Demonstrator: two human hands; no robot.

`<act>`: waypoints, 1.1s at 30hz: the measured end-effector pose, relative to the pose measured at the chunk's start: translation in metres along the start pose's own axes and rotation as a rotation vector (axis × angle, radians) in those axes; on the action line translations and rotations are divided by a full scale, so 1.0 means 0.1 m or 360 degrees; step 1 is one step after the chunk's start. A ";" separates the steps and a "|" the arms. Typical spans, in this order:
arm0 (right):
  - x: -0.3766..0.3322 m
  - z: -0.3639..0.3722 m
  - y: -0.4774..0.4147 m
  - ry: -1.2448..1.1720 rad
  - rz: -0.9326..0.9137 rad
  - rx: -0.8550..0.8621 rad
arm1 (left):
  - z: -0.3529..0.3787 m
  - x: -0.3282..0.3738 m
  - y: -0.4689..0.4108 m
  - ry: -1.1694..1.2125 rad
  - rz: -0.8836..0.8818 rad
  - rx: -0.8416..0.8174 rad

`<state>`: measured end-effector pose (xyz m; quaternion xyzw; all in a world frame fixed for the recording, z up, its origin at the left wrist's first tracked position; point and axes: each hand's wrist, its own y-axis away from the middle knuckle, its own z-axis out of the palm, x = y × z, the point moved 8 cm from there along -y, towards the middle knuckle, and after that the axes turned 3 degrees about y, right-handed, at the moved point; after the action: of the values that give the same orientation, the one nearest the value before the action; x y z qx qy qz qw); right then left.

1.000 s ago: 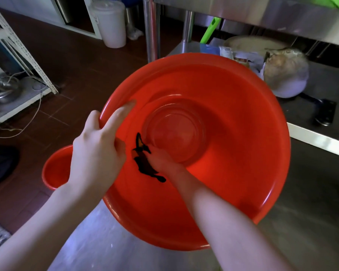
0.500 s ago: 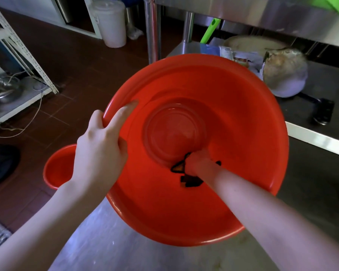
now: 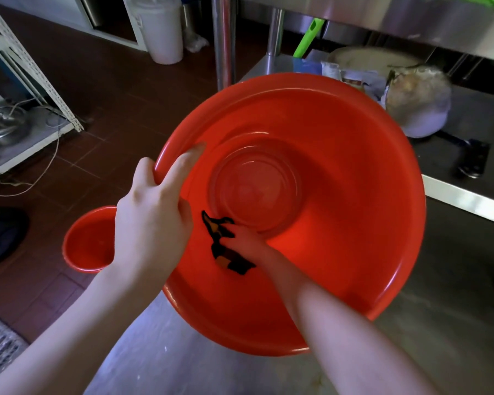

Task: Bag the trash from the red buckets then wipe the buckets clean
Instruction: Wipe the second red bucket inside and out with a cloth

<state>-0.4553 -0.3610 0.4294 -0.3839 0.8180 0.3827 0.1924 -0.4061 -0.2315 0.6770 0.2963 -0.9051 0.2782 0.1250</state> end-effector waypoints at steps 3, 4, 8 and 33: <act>-0.02 -0.07 0.19 0.0147 -0.0181 0.0010 | 0.00 0.04 0.02 0.0012 0.0022 -0.0018; 0.01 -0.10 0.27 0.0276 -0.0215 -0.0029 | 0.00 0.03 0.01 0.0017 0.0029 -0.0022; 0.26 -0.51 0.48 0.1039 -0.0177 0.0018 | -0.02 0.00 0.00 0.0014 0.0030 -0.0026; -0.24 -0.10 -0.33 0.2090 -0.0818 0.0544 | -0.02 -0.13 -0.07 0.0054 -0.0056 0.0008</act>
<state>-0.4147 -0.3712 0.4346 -0.6792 0.6971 -0.1173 -0.1973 -0.3914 -0.2285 0.6765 0.3078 -0.8968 0.2832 0.1445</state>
